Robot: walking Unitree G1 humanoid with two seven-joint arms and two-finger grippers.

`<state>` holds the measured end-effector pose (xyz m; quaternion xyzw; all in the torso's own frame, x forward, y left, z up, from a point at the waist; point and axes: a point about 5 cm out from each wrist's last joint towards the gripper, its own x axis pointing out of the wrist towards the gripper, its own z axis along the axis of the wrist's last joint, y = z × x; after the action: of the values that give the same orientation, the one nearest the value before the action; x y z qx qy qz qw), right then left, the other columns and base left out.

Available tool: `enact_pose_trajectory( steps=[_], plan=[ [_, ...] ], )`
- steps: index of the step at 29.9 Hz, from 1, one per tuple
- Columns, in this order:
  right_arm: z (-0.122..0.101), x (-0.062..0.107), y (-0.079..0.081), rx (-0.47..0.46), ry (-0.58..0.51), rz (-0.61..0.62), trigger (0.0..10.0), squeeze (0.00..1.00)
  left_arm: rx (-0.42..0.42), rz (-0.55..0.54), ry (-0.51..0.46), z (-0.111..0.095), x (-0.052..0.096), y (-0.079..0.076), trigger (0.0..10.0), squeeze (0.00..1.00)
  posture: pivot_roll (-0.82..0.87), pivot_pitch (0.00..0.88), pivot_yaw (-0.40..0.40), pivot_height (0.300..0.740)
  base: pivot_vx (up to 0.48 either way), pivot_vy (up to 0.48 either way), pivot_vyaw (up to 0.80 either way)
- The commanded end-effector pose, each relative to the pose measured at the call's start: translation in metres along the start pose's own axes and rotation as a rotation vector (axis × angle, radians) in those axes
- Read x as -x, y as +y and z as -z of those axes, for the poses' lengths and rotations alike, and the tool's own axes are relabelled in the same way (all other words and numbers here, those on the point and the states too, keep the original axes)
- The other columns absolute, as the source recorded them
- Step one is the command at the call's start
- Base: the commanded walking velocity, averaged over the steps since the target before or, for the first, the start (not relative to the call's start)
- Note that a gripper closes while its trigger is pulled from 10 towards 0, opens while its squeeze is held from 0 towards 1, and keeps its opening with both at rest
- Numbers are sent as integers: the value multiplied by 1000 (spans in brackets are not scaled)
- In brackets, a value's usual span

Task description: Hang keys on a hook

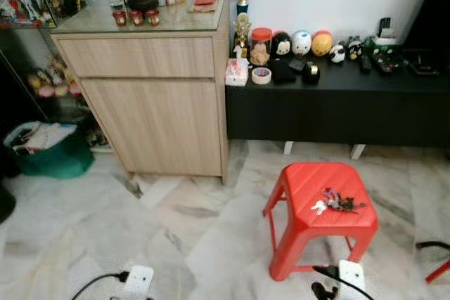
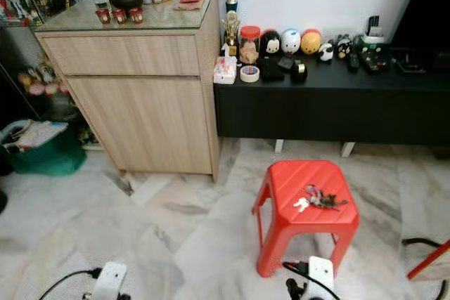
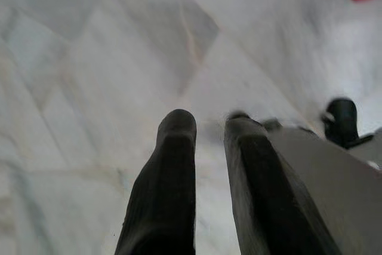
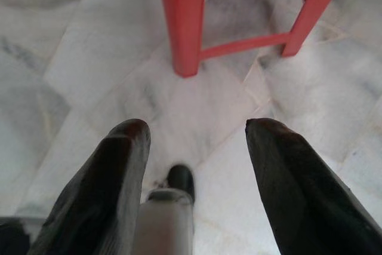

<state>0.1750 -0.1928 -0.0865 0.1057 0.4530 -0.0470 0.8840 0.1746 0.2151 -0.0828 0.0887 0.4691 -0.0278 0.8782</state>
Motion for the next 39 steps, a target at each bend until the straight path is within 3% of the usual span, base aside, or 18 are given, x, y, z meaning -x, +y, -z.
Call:
enact_pose_trajectory(
  steps=[1,10,29,39],
  plan=[
    [0,0,0,4,5,0,10000,0,-26,2,0,-2,-1,-1,10000,0,-38,0,28,730,0,-345,0],
    [0,0,-1,1,5,1,10000,0,-26,6,1,-2,-1,-2,10000,0,-38,0,28,730,0,-330,0],
    [-2,0,-2,-12,-3,5,10000,0,27,5,-16,-3,-1,-3,10000,0,-39,0,22,730,0,0,0],
    [-2,0,-2,-7,-2,1,10000,0,30,9,-11,-2,-1,-3,10000,0,-39,0,21,730,277,0,0]
  ],
)
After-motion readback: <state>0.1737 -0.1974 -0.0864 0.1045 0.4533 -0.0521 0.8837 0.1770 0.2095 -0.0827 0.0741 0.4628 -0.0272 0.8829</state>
